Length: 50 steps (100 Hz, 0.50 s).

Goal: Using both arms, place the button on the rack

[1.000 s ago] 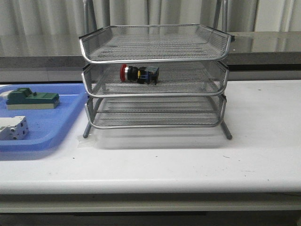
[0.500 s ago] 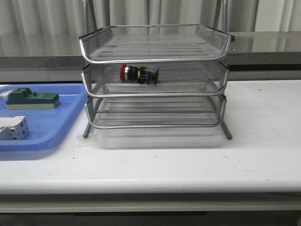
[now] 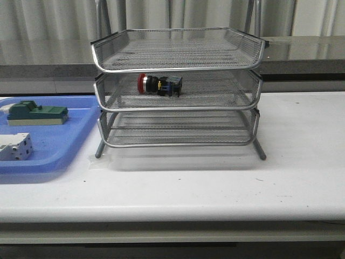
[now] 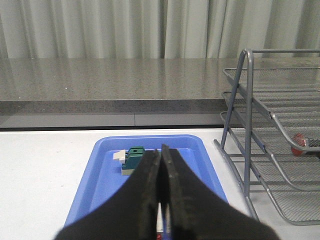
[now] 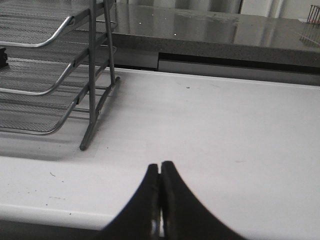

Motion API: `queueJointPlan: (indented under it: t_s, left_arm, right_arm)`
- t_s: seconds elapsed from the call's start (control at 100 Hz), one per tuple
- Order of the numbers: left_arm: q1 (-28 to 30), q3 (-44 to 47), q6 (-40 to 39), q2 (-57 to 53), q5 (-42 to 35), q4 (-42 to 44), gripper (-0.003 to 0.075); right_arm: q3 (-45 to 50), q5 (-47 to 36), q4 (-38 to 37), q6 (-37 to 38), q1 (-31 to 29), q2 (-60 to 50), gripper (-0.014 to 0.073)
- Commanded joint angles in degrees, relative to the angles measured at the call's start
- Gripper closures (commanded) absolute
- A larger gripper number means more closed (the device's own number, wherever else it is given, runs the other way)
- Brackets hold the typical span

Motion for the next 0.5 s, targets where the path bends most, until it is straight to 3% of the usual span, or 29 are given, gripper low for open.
queueJointPlan:
  t_s: [0.0,0.23,0.3,0.39,0.49]
  left_arm:
    - [0.1,-1.6,-0.5,0.4,-3.4,-0.7,0.0741]
    - [0.1,-1.6,-2.2,0.4,-3.4,5.4,0.0741]
    - [0.1,-1.6,-9.6,0.4,-3.4,13.4,0.0741]
    - [0.1,-1.6,-25.0,0.0,-3.4,26.9,0.0741]
    - [0.1,-1.6,-31.8,-0.9,-3.4,33.9,0.0741]
  right_arm:
    - [0.1,-5.0,0.0,0.1,-0.5,-1.1,0.0652]
    - [0.1,-5.0,0.0,0.1,-0.5,-1.1,0.0652]
    - [0.1,-5.0,0.0,0.1,-0.5,-1.1,0.0652]
    - [0.1,-5.0,0.0,0.1,-0.5,-1.1,0.0652]
    - [0.1,-5.0,0.0,0.1,-0.5,-1.1,0.0652]
